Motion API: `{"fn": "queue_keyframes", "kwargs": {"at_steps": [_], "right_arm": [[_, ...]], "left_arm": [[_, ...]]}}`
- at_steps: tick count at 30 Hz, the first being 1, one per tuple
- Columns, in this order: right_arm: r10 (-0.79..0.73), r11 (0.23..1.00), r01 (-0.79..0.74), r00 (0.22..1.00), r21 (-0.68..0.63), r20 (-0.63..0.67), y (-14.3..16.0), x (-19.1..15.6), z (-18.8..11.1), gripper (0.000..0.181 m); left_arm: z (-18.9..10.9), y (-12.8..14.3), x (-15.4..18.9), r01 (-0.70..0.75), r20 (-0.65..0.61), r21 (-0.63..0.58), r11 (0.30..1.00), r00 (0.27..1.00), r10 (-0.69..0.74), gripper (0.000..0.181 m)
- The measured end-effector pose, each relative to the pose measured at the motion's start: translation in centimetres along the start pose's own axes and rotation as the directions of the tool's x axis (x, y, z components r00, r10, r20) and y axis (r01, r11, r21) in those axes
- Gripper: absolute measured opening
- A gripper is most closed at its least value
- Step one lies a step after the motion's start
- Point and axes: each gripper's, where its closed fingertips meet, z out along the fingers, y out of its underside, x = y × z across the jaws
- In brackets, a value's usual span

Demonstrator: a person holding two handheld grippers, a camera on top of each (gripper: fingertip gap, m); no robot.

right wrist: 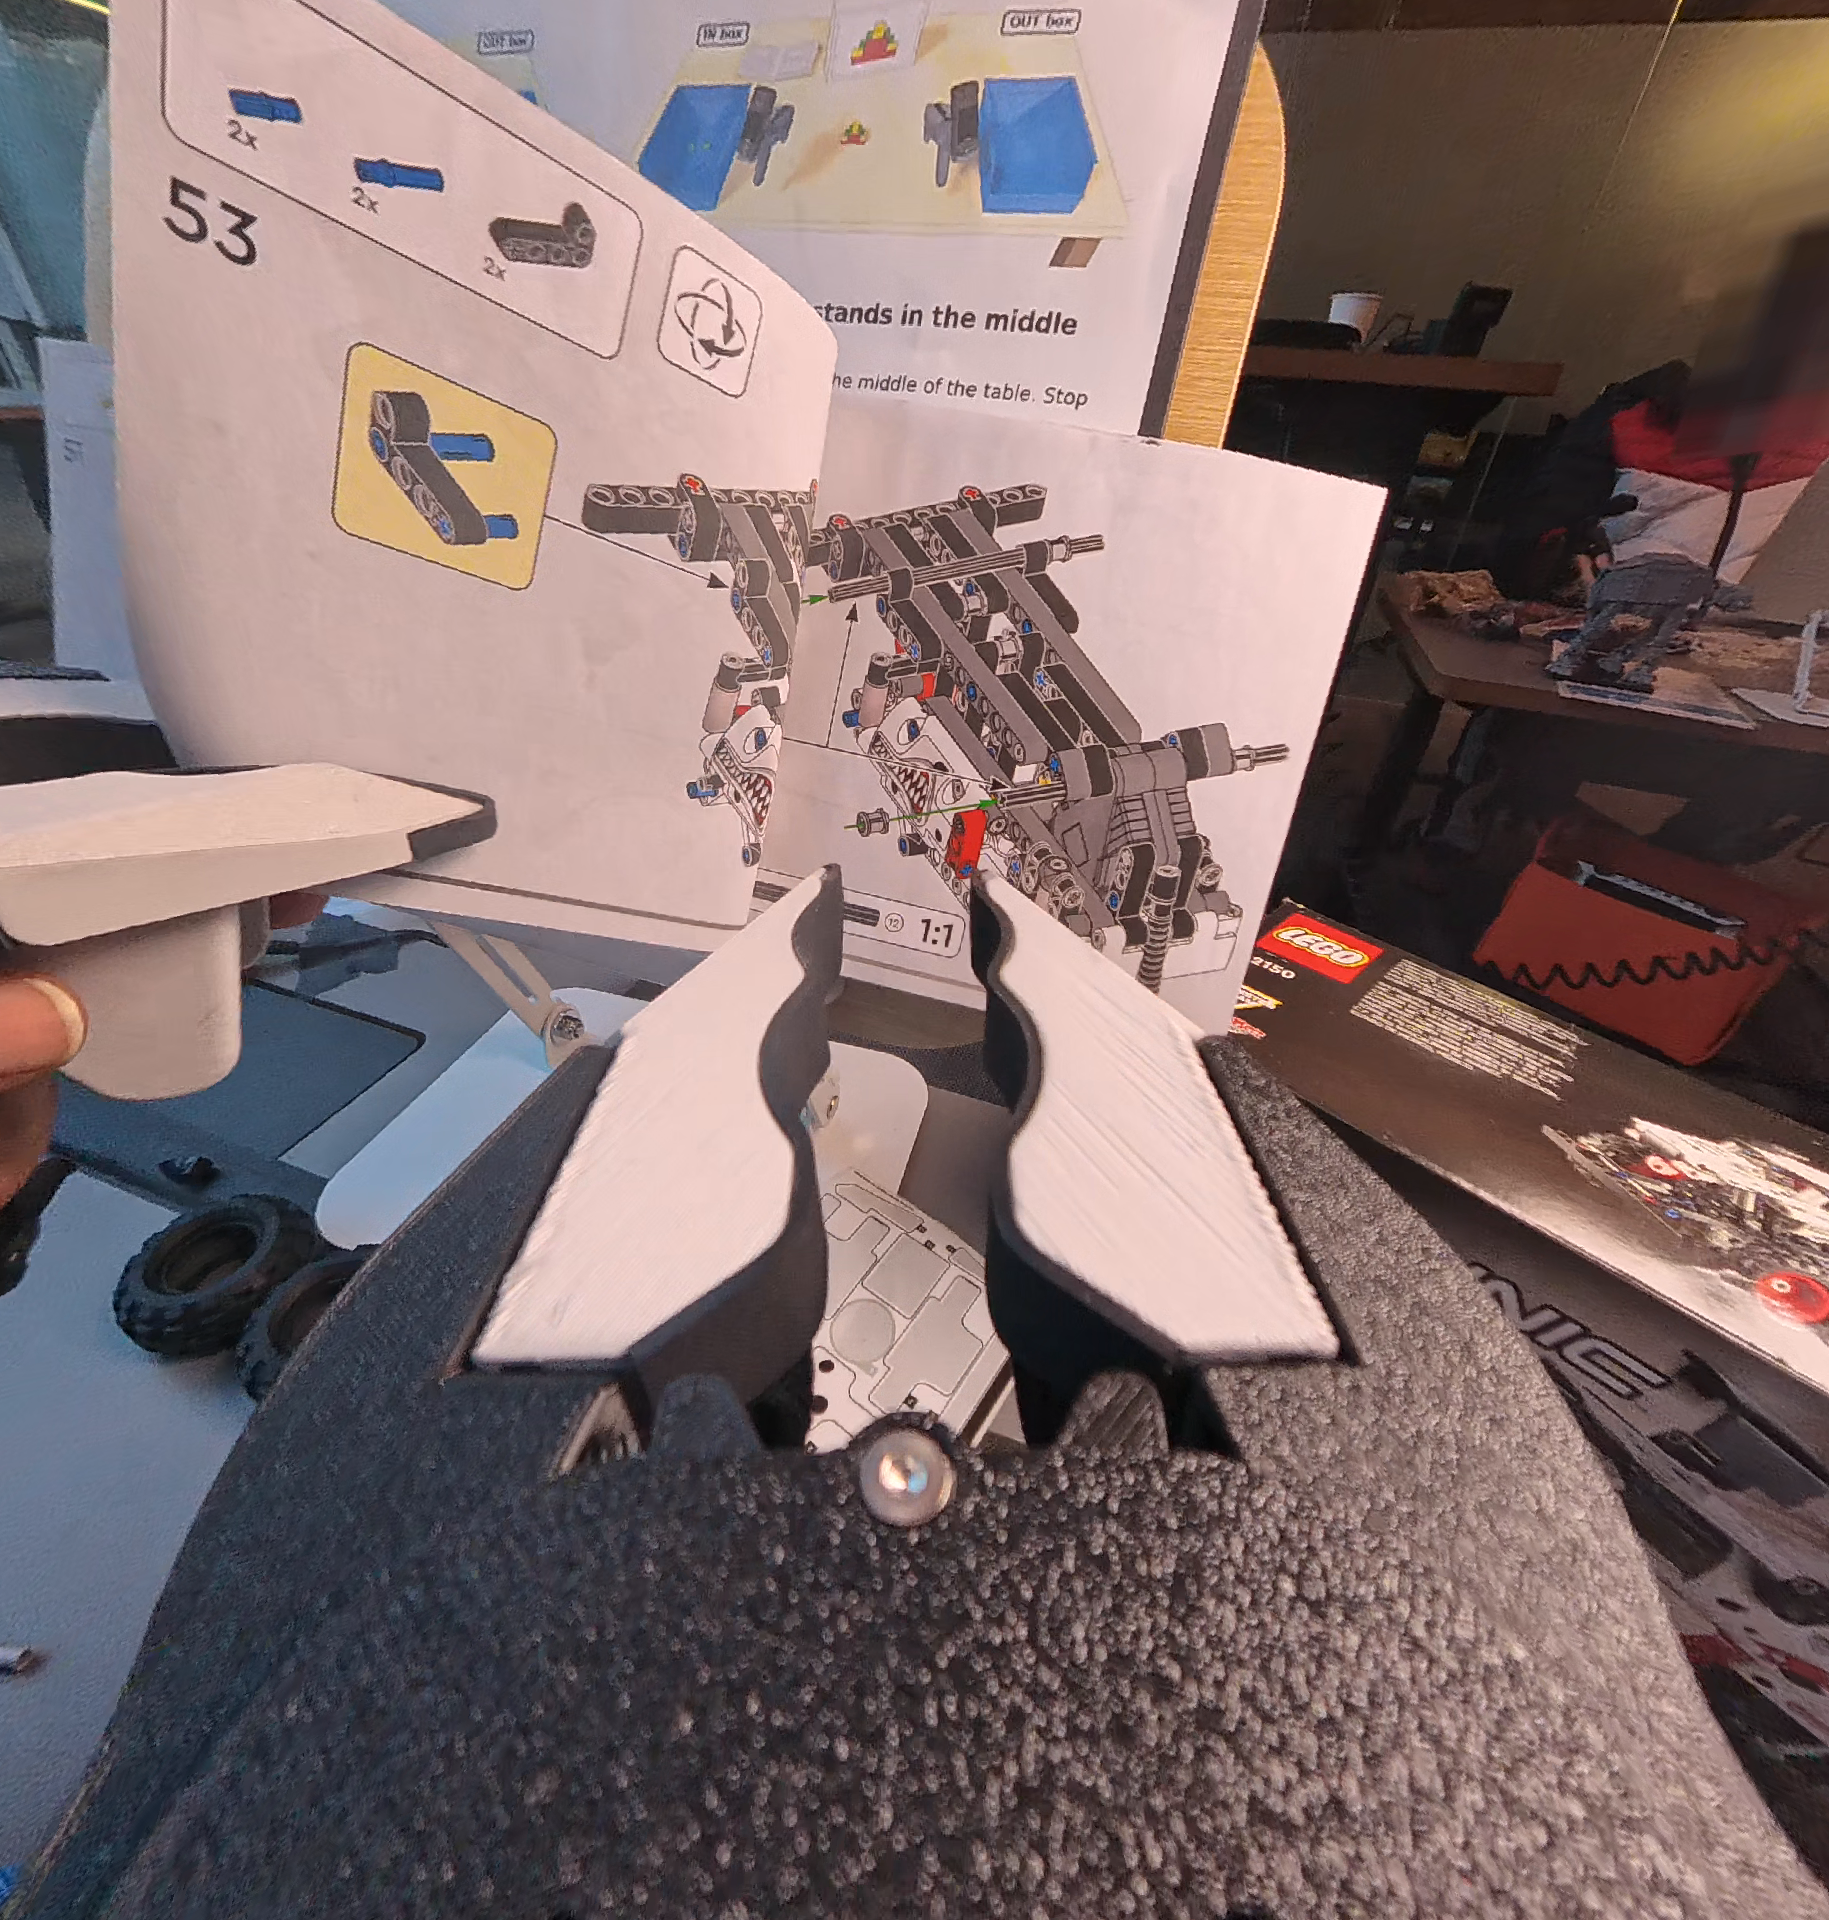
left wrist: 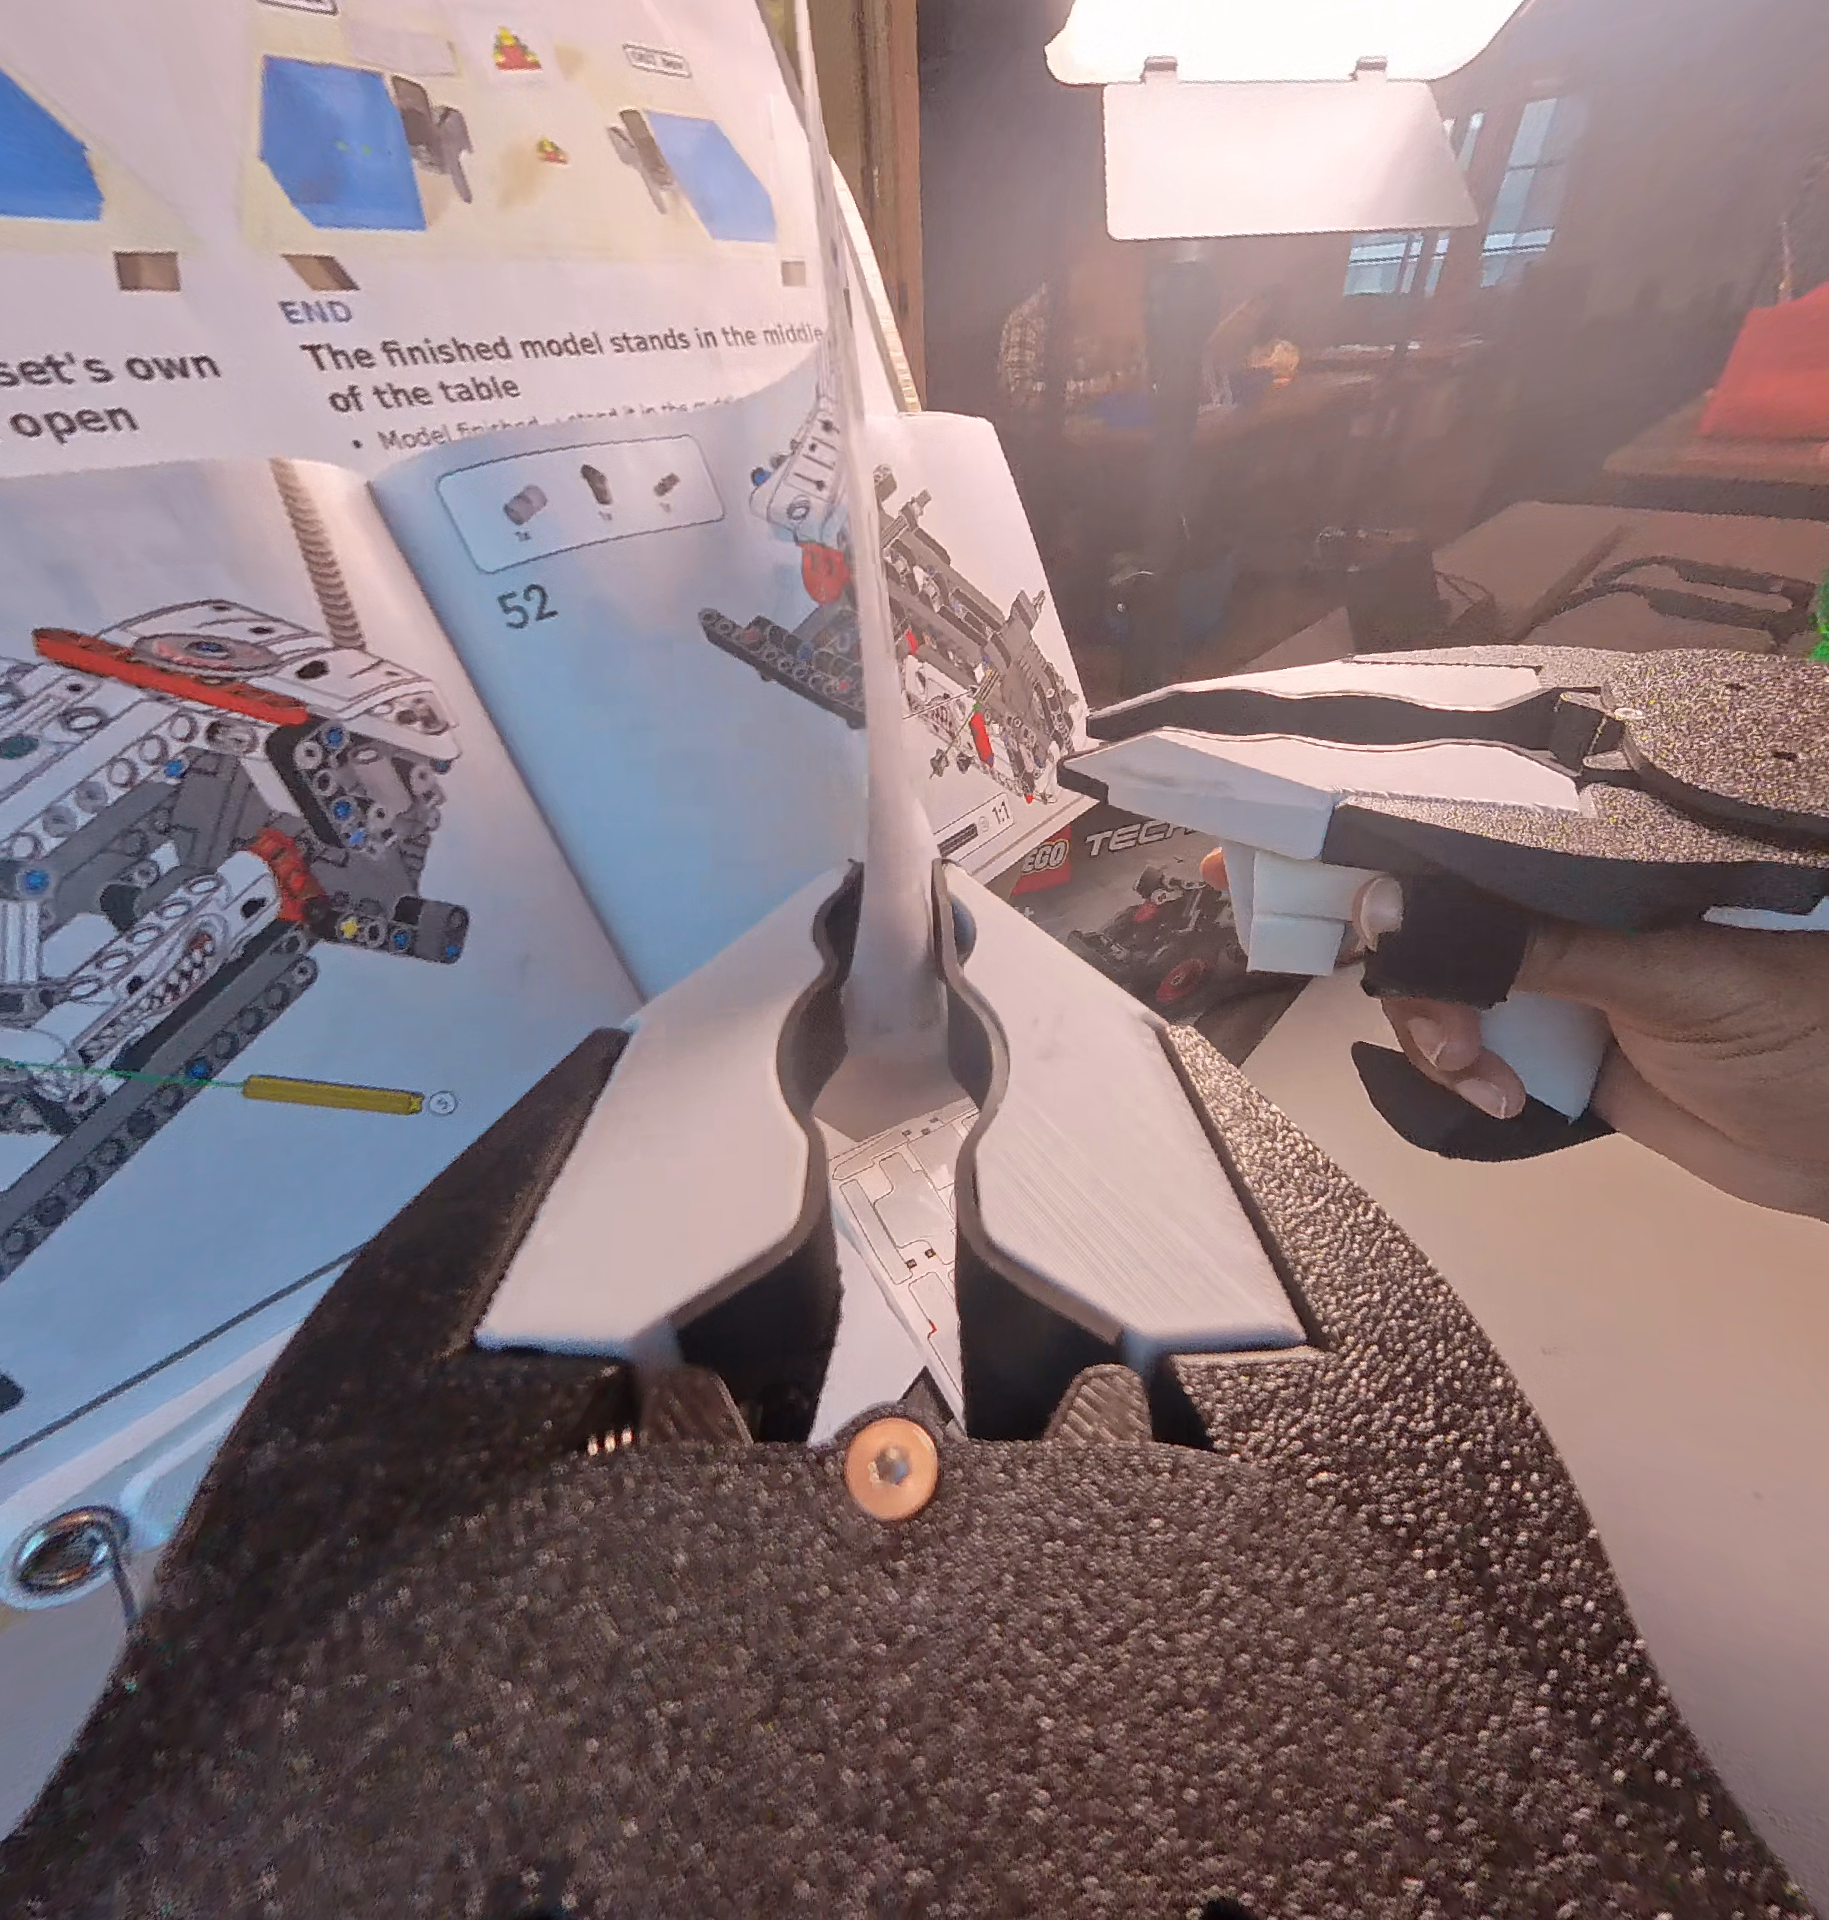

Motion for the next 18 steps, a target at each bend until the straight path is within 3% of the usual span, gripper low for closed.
{"fn": "queue_keyframes", "kwargs": {"at_steps": [3,7,10,12,15,18], "right_arm": [[0.047,0.998,-0.048,0.999,0.052,0.014,-1.2,0.1,-1.7,0.03],[0.118,0.941,-0.144,0.988,0.307,0.102,-7.5,-0.9,-5.9,0.033],[0.004,0.919,-0.117,0.958,0.376,0.288,-10.6,-5.3,-7.4,0.011],[-0.041,0.954,-0.055,0.948,0.293,0.314,-10.1,-6.9,-5.8,0.005],[-0.095,0.995,0.09,0.959,0.03,0.266,-5.9,-6.0,-1.4,0.0],[-0.243,0.966,0.247,0.968,-0.075,0.065,-3.4,-2.0,1.1,0.001]], "left_arm": [[0.7,-0.1,1.0,-0.023,-0.012,-0.016,1.0,1.0,0.023,0.016],[2.1,0.2,2.6,-0.04,-0.048,-0.053,0.998,0.998,0.037,0.023],[3.3,0.7,3.9,-0.064,-0.085,-0.079,0.995,0.995,0.058,0.029],[4.0,1.0,5.4,-0.066,-0.153,-0.098,0.993,0.987,0.051,0.043],[4.2,1.3,6.6,-0.022,-0.227,-0.115,0.993,0.974,-0.005,0.058],[3.2,1.9,6.0,-0.037,-0.225,-0.132,0.991,0.974,0.007,0.062]]}}
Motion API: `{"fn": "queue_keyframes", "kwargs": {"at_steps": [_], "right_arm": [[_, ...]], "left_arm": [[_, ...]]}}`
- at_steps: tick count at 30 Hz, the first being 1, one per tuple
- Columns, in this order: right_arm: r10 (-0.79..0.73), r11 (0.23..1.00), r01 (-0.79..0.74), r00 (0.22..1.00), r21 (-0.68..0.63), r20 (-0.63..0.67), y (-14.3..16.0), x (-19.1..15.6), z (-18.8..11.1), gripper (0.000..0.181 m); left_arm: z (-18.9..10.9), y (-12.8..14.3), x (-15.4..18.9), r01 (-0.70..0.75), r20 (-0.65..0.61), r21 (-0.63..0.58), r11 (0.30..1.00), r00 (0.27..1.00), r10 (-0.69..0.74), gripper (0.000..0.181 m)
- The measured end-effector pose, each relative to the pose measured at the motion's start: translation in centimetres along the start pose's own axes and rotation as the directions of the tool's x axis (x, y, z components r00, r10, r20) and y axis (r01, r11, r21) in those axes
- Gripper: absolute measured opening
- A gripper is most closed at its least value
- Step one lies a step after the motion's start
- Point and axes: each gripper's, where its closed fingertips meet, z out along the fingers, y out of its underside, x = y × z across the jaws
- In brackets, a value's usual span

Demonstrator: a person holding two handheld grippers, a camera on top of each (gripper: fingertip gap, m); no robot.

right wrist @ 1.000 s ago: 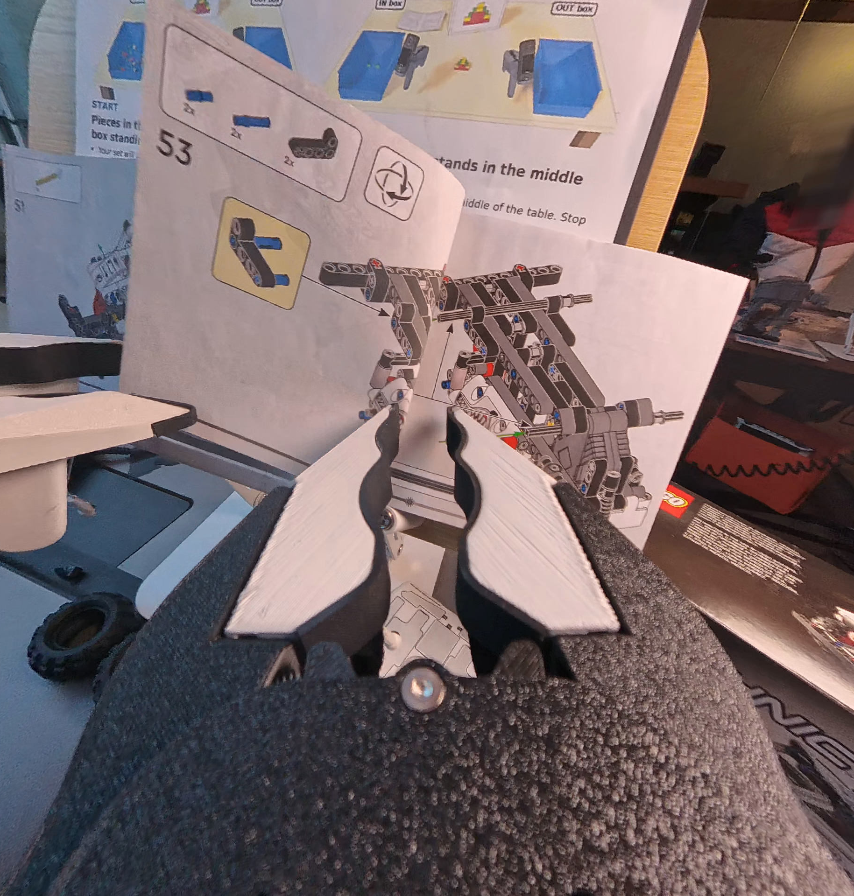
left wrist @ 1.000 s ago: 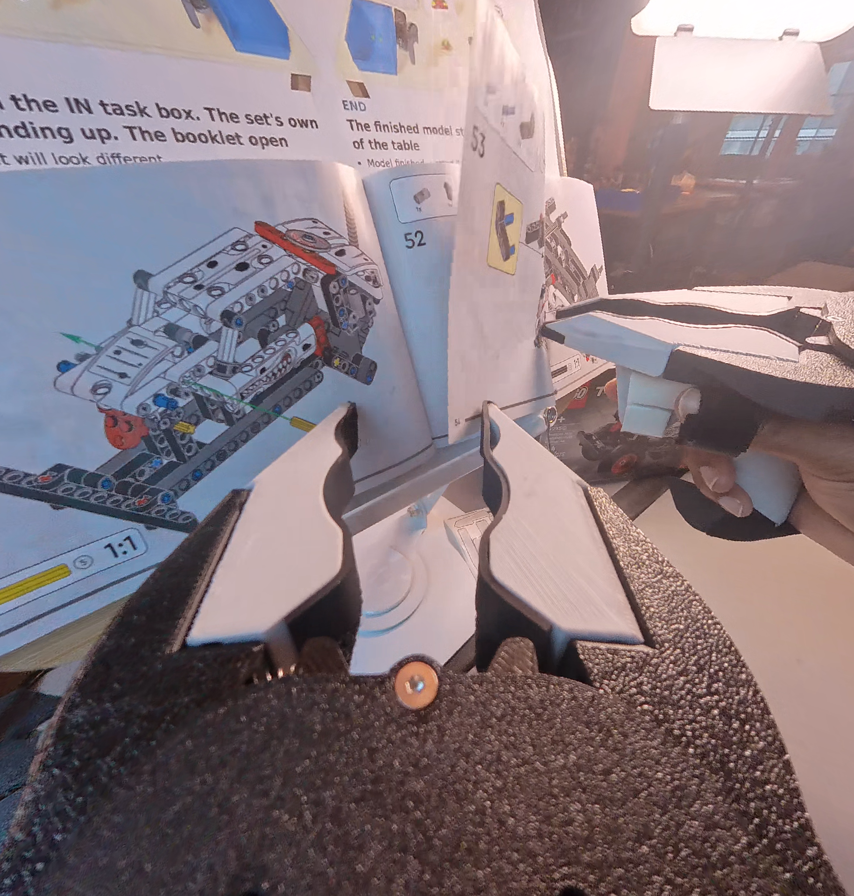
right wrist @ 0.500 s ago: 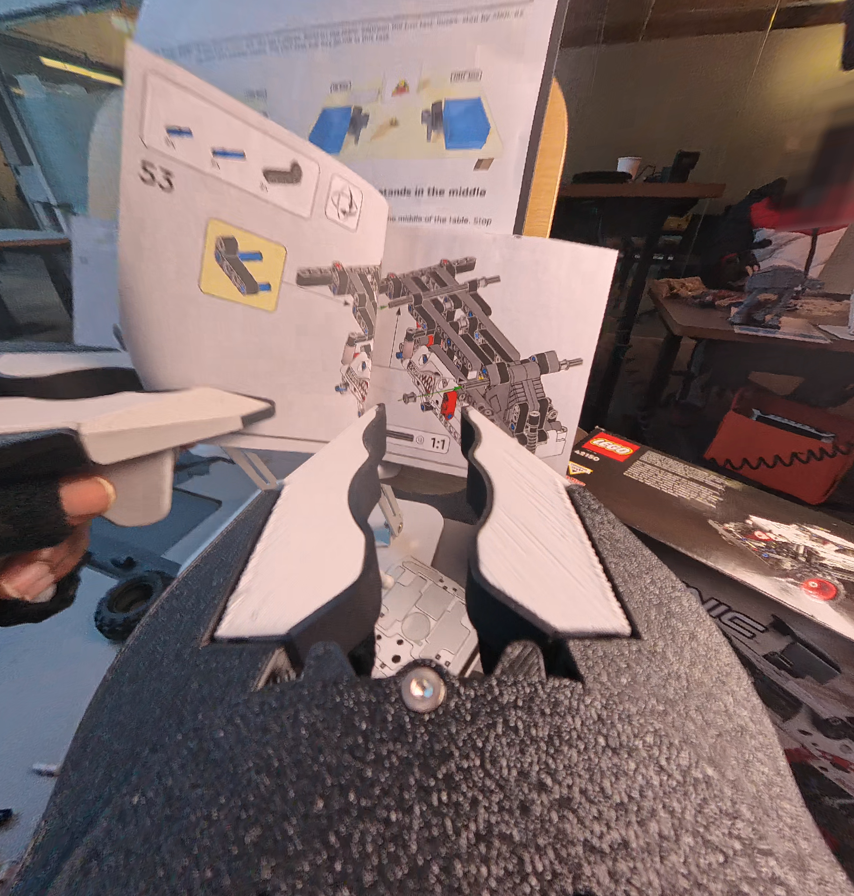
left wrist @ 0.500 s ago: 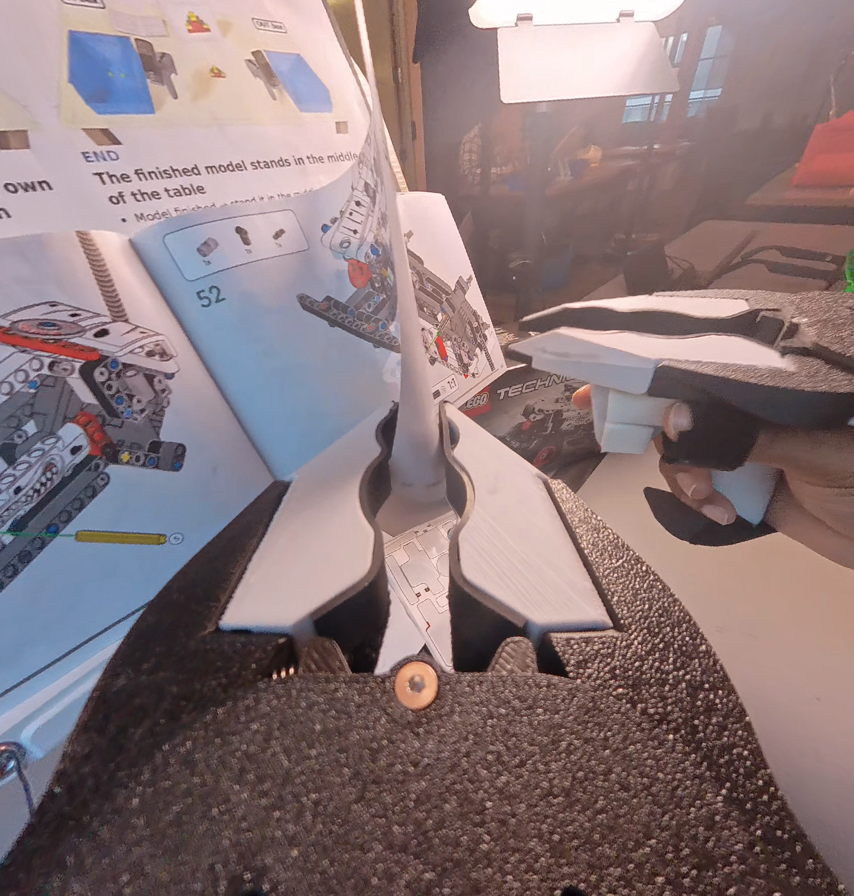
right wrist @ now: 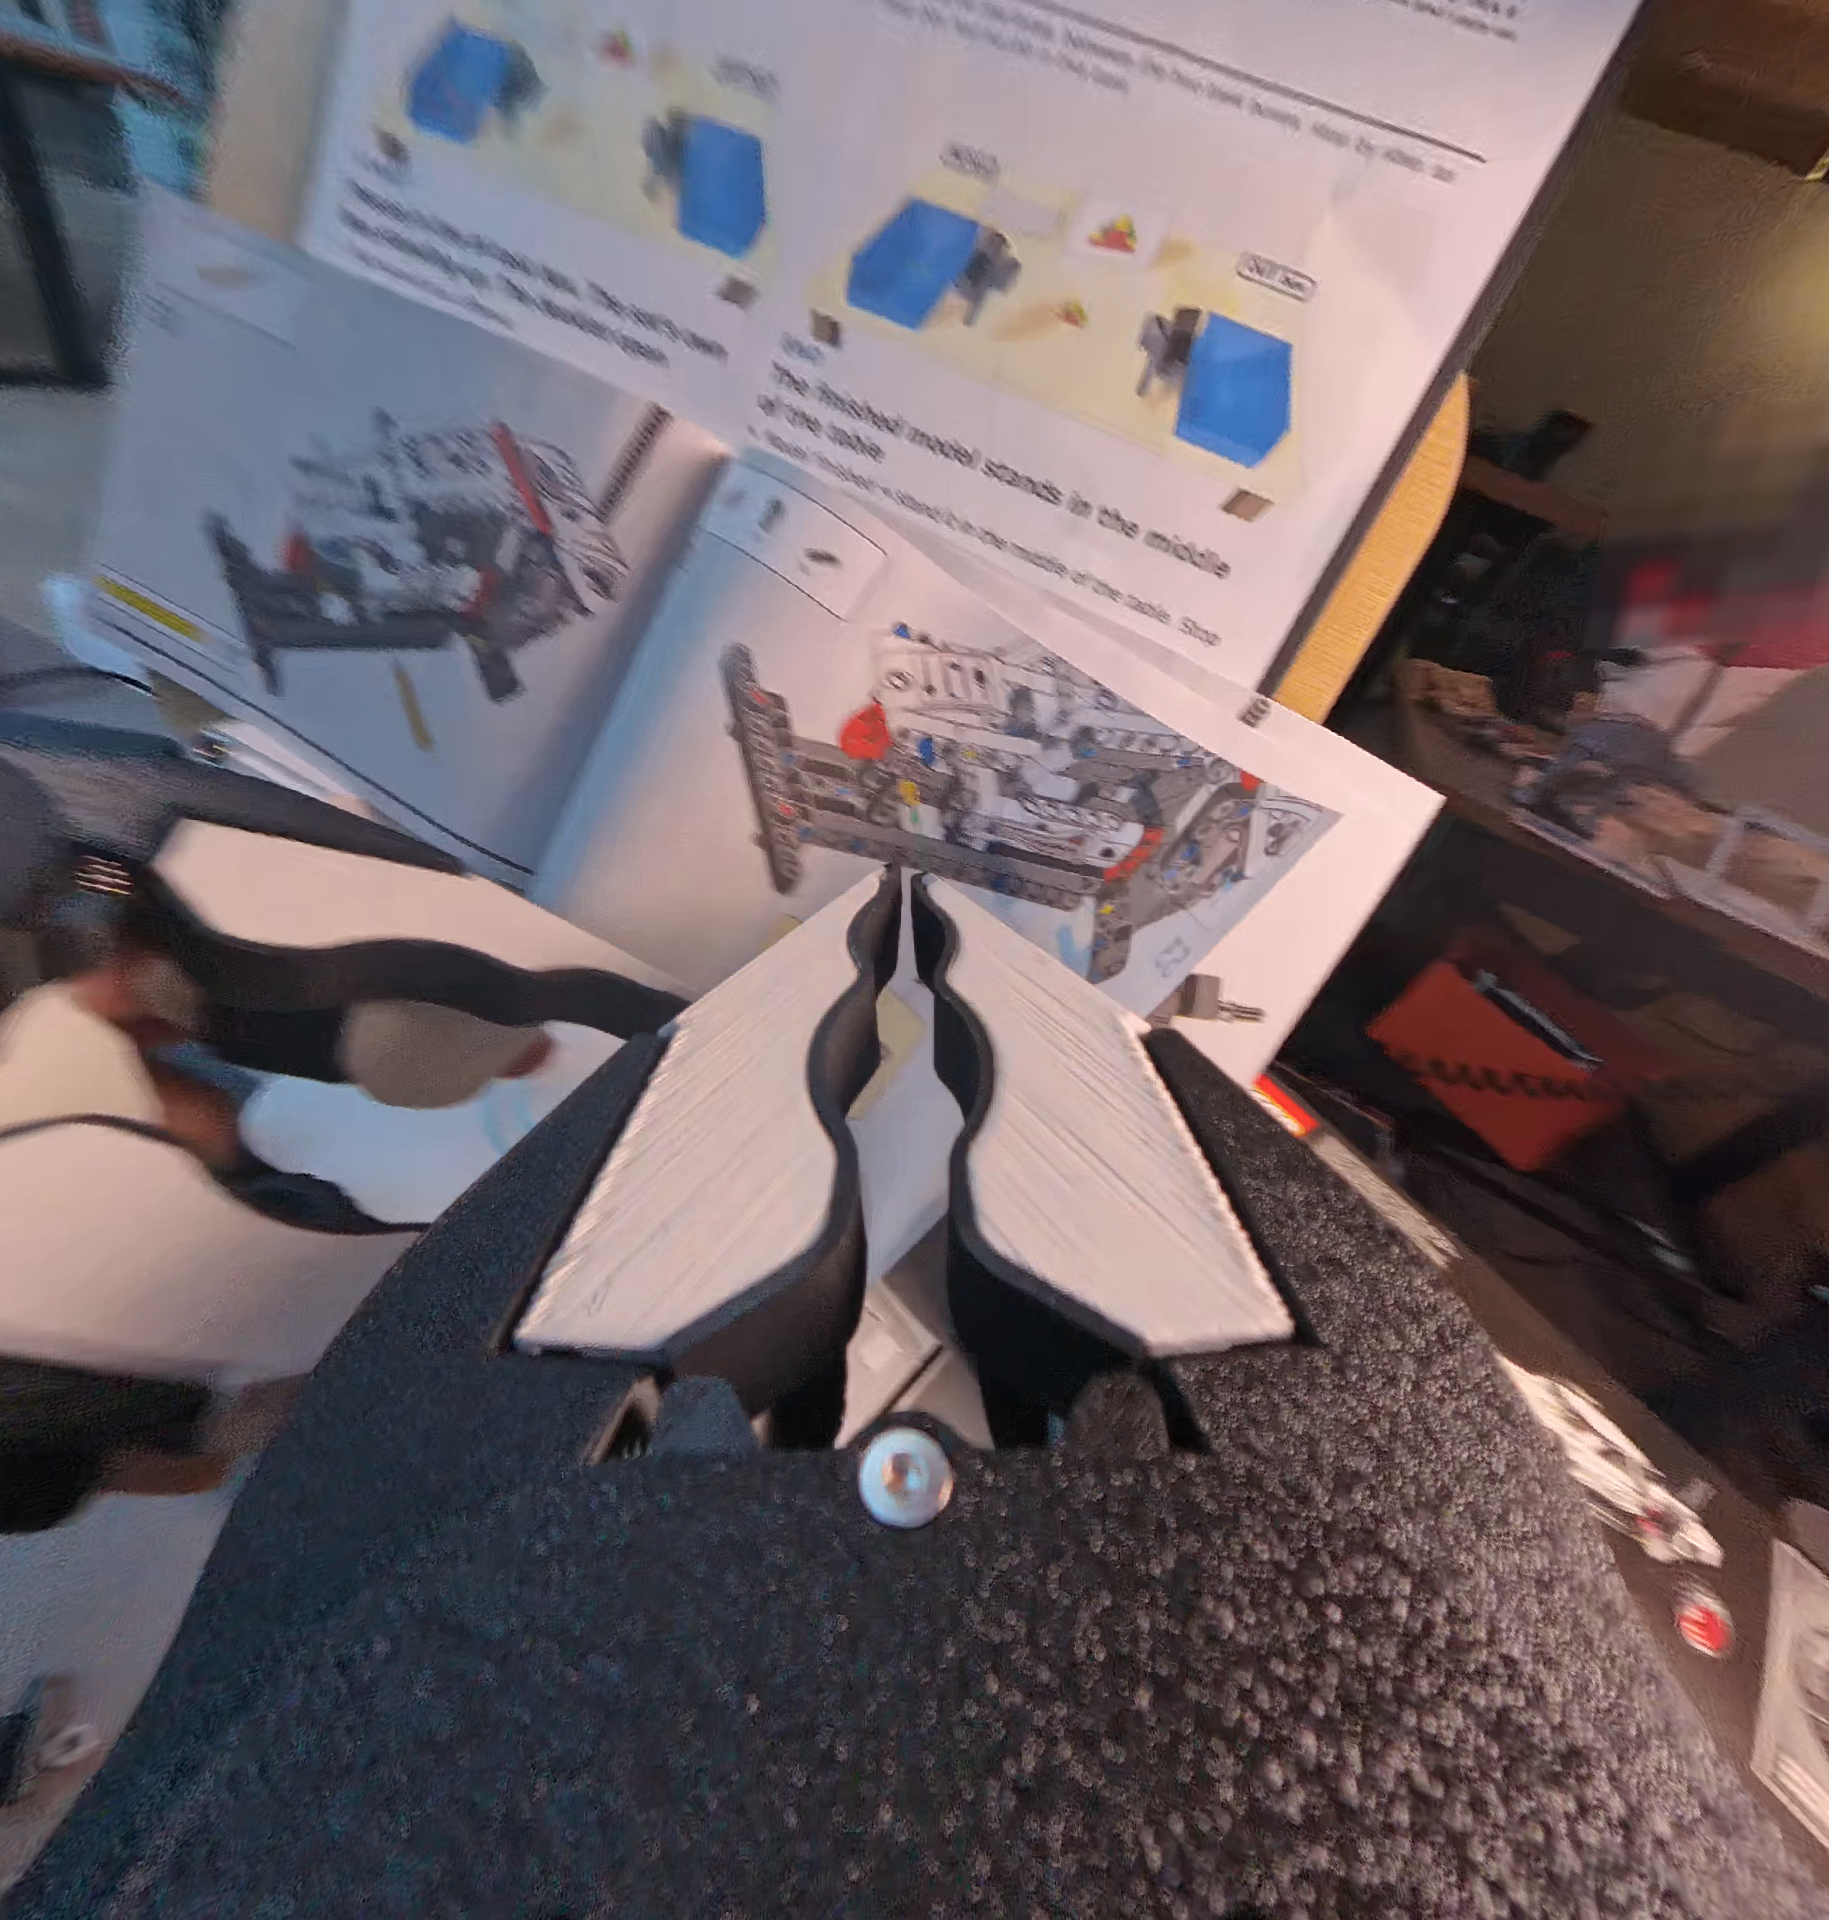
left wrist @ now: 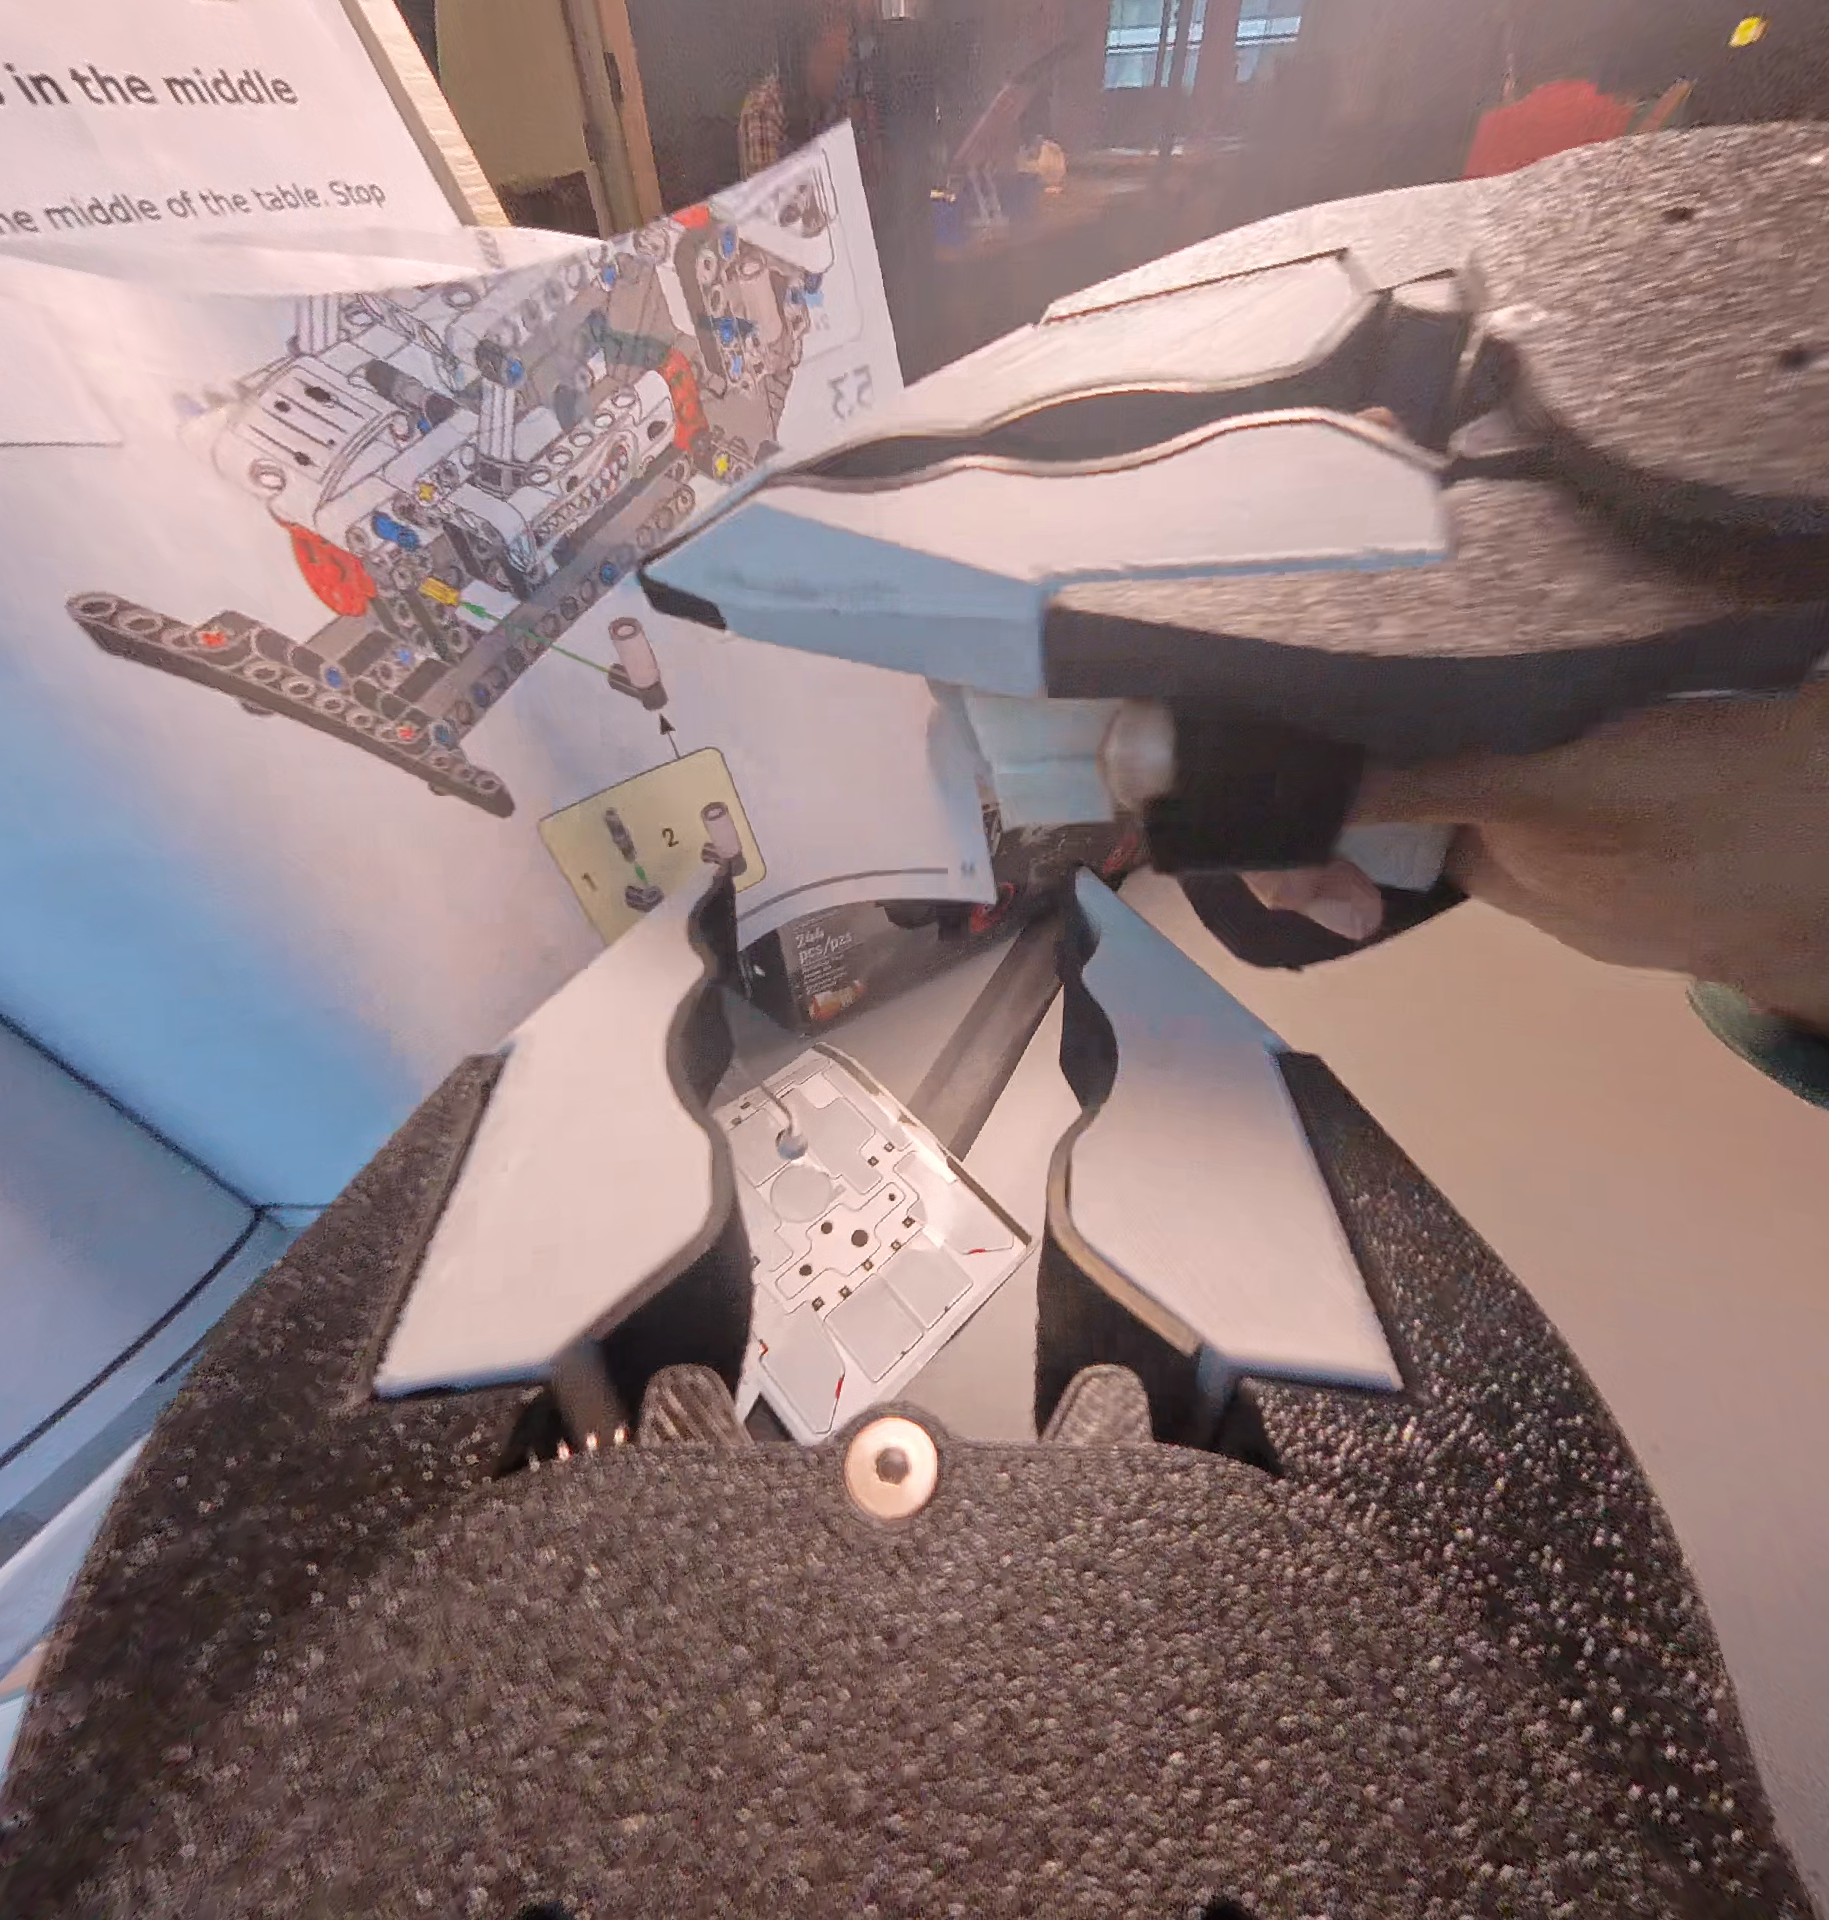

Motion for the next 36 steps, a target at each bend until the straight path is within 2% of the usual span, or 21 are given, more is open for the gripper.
{"fn": "queue_keyframes", "kwargs": {"at_steps": [4,7,9,13,15,17,19,22,24,26,29,30,31,32,33,35,36], "right_arm": [[-0.098,0.992,0.087,0.988,-0.09,-0.123,3.0,2.7,1.6,0.022],[-0.153,0.986,0.138,0.969,-0.091,-0.195,3.8,4.5,2.1,0.018],[-0.19,0.981,0.174,0.953,-0.087,-0.236,4.0,5.7,2.3,0.018],[-0.218,0.975,0.198,0.939,-0.101,-0.267,3.9,6.9,2.4,0.024],[-0.187,0.981,0.159,0.93,-0.113,-0.317,3.9,8.0,1.9,0.024],[-0.125,0.992,0.107,0.929,-0.069,-0.349,3.4,8.6,0.9,0.023],[-0.038,0.999,0.046,0.941,0.016,-0.337,2.8,8.0,-0.5,0.018],[0.039,0.997,-0.022,0.972,0.08,-0.231,3.6,4.6,-2.0,0.014],[0.043,0.999,-0.04,0.99,0.027,-0.136,6.0,1.3,-1.8,0.014],[0.027,0.998,-0.031,0.997,-0.047,-0.069,8.9,-1.7,-0.7,0.022],[0.0,0.992,-0.007,0.998,-0.125,-0.059,12.1,-4.2,1.7,0.048],[-0.013,0.991,0.004,0.998,-0.136,-0.069,12.6,-4.4,2.3,0.051],[-0.046,0.99,0.033,0.995,-0.136,-0.089,12.8,-4.3,2.7,0.042],[-0.114,0.986,0.096,0.984,-0.134,-0.134,12.5,-3.7,2.7,0.012],[-0.234,0.968,0.204,0.944,-0.146,-0.232,11.8,-2.2,2.2,0.0],[-0.519,0.853,0.487,0.756,-0.185,-0.399,9.7,0.4,0.6,0.002],[-0.609,0.786,0.585,0.672,-0.201,-0.422,8.9,0.7,0.2,0.002]], "left_arm": [[-2.2,0.1,-1.5,-0.013,0.054,0.025,1.0,0.998,0.012,0.058],[-3.8,-0.1,-4.1,-0.039,0.179,0.034,0.999,0.983,0.033,0.046],[-4.4,0.2,-5.4,-0.031,0.233,0.018,0.999,0.972,0.026,0.044],[-4.5,1.2,-7.3,-0.047,0.301,-0.056,0.997,0.952,0.062,0.036],[-4.2,1.7,-8.0,-0.086,0.336,-0.117,0.989,0.934,0.121,0.028],[-3.9,2.1,-8.5,-0.109,0.363,-0.182,0.977,0.916,0.169,0.019],[-3.7,2.4,-9.0,-0.117,0.395,-0.241,0.964,0.895,0.208,0.012],[-3.6,2.5,-9.8,-0.133,0.44,-0.31,0.941,0.858,0.266,0.0],[-3.5,2.5,-10.0,-0.15,0.449,-0.351,0.924,0.839,0.306,0.0],[-3.4,2.6,-10.0,-0.16,0.458,-0.397,0.904,0.818,0.347,0.0],[-3.4,2.6,-10.1,-0.164,0.467,-0.453,0.876,0.794,0.39,0.0],[-3.4,2.6,-10.1,-0.158,0.469,-0.462,0.873,0.791,0.392,0.0],[-3.4,2.7,-10.1,-0.151,0.47,-0.469,0.87,0.792,0.39,0.0],[-3.4,2.7,-10.1,-0.145,0.47,-0.472,0.869,0.793,0.388,0.0],[-3.4,2.7,-10.1,-0.14,0.471,-0.473,0.87,0.794,0.384,0.0],[-3.3,2.6,-10.1,-0.125,0.476,-0.474,0.872,0.796,0.373,0.0],[-3.3,2.6,-10.1,-0.114,0.48,-0.476,0.872,0.797,0.367,0.0]]}}
